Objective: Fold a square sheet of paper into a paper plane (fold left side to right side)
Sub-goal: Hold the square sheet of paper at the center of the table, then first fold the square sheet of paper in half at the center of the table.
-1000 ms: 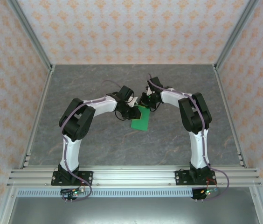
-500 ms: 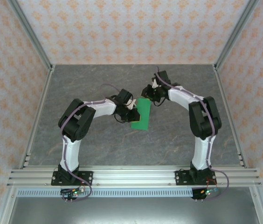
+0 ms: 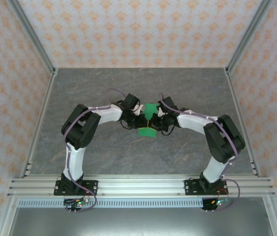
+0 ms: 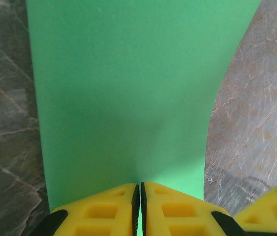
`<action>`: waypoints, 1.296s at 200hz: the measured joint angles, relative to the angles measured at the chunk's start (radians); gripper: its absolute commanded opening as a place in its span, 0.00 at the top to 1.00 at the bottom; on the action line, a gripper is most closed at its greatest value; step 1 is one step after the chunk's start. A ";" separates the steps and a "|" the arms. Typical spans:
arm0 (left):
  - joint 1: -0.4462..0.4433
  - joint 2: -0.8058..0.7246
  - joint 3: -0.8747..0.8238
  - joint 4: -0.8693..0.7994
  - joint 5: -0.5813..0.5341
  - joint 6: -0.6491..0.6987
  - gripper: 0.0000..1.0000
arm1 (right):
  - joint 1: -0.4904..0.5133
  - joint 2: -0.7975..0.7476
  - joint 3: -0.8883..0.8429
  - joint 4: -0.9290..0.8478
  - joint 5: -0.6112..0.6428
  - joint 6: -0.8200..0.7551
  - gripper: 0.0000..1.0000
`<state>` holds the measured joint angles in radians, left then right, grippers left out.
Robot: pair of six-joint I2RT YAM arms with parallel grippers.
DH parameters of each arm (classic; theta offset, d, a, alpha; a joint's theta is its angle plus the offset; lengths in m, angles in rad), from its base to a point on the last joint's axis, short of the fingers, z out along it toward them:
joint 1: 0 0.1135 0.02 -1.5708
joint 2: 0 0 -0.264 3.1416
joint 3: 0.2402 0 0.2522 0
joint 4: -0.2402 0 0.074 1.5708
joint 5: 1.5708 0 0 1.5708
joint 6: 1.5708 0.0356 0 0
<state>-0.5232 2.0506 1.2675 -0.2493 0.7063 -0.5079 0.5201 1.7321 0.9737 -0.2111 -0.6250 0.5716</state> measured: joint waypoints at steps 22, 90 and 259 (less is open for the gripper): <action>0.000 -0.001 0.000 0.000 0.000 0.000 0.85 | 0.001 0.045 0.000 0.005 0.005 0.008 0.92; 0.008 -0.002 0.043 -0.024 -0.015 -0.027 0.84 | 0.002 0.081 0.027 -0.062 0.039 -0.039 0.92; 0.082 0.133 0.236 -0.079 -0.060 -0.045 0.85 | 0.008 0.109 0.085 -0.153 0.069 -0.128 0.92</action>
<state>-0.4412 2.1834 1.5032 -0.3279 0.6460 -0.5533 0.5282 1.8412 1.0592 -0.3637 -0.5560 0.4435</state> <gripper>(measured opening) 0.152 0.088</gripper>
